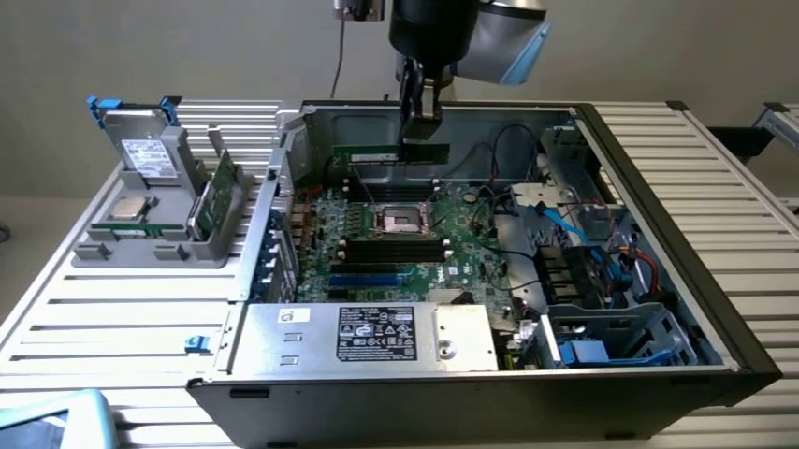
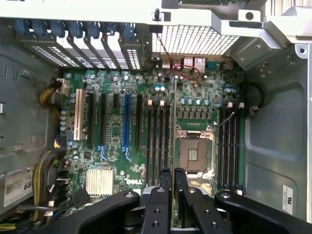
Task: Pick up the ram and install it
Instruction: 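Insert the ram into the slot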
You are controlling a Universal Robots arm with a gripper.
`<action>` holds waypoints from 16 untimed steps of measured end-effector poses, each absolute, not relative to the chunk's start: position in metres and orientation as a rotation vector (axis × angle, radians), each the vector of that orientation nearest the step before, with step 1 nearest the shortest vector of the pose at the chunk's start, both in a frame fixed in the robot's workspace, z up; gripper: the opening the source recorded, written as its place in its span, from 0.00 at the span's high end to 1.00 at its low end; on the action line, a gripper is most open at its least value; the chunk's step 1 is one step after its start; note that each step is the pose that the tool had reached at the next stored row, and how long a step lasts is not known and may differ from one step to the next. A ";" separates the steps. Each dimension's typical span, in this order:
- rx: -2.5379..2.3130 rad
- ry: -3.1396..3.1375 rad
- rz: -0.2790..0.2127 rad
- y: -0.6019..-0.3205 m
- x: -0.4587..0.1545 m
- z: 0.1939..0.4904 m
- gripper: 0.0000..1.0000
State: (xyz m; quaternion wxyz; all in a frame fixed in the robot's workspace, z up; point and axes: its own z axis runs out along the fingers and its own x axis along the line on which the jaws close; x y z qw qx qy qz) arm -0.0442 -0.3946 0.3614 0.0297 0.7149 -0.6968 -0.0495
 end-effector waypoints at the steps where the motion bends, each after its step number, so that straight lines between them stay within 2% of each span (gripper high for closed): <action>1: 2.204 -2.149 -0.153 -0.395 -0.044 0.360 0.85; 16: 2.172 -2.164 -0.133 -0.395 -0.039 0.343 0.85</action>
